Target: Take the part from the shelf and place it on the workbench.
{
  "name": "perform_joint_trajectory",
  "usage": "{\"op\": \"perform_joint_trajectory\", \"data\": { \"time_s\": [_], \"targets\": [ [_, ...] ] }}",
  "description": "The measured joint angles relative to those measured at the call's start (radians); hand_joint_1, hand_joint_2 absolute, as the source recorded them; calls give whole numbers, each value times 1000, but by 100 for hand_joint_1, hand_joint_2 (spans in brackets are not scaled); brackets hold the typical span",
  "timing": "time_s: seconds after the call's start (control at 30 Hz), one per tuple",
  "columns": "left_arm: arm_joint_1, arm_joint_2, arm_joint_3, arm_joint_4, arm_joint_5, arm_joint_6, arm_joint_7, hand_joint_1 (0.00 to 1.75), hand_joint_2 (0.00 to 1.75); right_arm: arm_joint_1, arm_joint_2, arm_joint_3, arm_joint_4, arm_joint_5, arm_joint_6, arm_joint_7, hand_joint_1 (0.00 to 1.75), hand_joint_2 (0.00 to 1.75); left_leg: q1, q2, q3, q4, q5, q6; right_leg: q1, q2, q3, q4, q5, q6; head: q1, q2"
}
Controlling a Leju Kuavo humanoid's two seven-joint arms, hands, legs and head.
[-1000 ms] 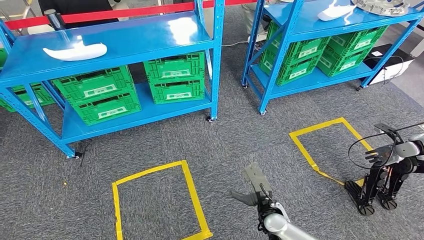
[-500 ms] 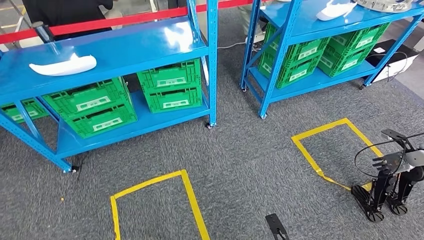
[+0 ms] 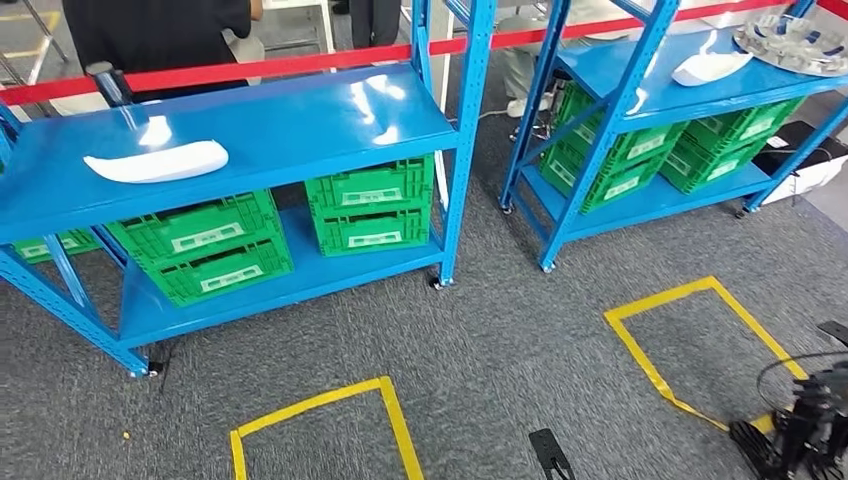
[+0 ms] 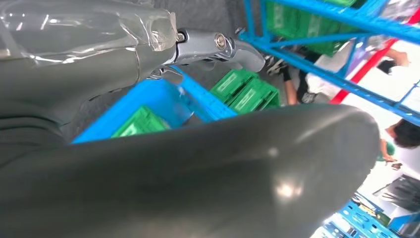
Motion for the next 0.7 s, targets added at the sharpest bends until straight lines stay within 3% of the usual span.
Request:
{"op": "perform_joint_trajectory", "data": {
  "time_s": [0.07, 0.1, 0.13, 0.2, 0.27, 0.33, 0.4, 0.43, 0.47, 0.57, 0.6, 0.7],
  "targets": [
    [-2, -8, 0, -1, 14, 0, 7, 0, 0, 7, -3, 1, 4, -5, -10, 1, 0, 175, -5, -4, 27, -7, -24, 0, 21, 3, -8, -111, 150, 8, -6, 0],
    [-3, -12, 0, -2, 17, 0, 9, 0, 0, 9, -6, 2, 6, -6, -13, 1, 0, 175, -5, -7, 34, -10, -36, -1, 28, 7, -7, -144, 204, 5, -9, 0],
    [-4, -15, 0, -5, 18, 0, 10, 0, 0, 11, -6, 2, 6, -7, -17, 2, 0, 175, -8, -11, 46, -12, -43, -3, 32, 10, -3, -160, 222, -3, -12, 0],
    [-5, -19, 1, -14, 22, 0, 12, 0, 0, 13, -6, 3, 1, -9, -32, 9, 0, 175, -12, -15, 65, -9, -48, -9, 27, 13, 17, -174, 225, -25, -12, 0],
    [-3, -23, 8, -26, 30, 0, 12, 0, 0, 23, -13, 6, -20, -16, -60, 27, 0, 175, -15, -10, 69, 28, -63, -19, 16, 6, 46, -185, 265, -43, -11, 0],
    [6, -30, 22, -35, 35, 0, 12, 0, 0, 38, -21, 14, -54, -26, -89, 50, 0, 175, -8, 2, 20, 138, -113, -33, 7, -3, 70, -186, 300, -55, -13, 0],
    [18, -38, 38, -45, 35, 0, 12, 0, 0, 45, -25, 24, -87, -33, -106, 64, 0, 175, 10, 8, -63, 250, -175, -48, 3, -2, 78, -183, 294, -56, -15, 0],
    [23, -41, 44, -50, 35, 0, 13, 0, 0, 48, -27, 28, -101, -35, -111, 67, 0, 175, 18, 10, -93, 267, -188, -54, 2, 0, 79, -180, 288, -53, -15, 0],
    [27, -44, 48, -55, 35, 0, 13, 0, 0, 51, -30, 31, -113, -35, -113, 69, 0, 175, 24, 13, -104, 247, -172, -60, 1, 2, 81, -175, 281, -50, -15, 0],
    [34, -51, 60, -66, 34, 0, 14, 0, 0, 59, -36, 36, -137, -36, -116, 71, 0, 175, 31, 17, -78, 90, -32, -66, -2, 5, 88, -161, 260, -38, -14, 0],
    [35, -52, 62, -69, 34, 0, 15, 0, 0, 60, -37, 37, -143, -36, -117, 71, 0, 175, 28, 17, -73, 57, -7, -63, -3, 6, 88, -158, 257, -32, -15, 0],
    [39, -56, 68, -77, 34, 0, 17, 0, 0, 66, -40, 39, -156, -37, -119, 72, 0, 175, 19, 16, -76, 37, 5, -42, -5, 7, 84, -160, 251, -12, -16, 0]
  ]
}}
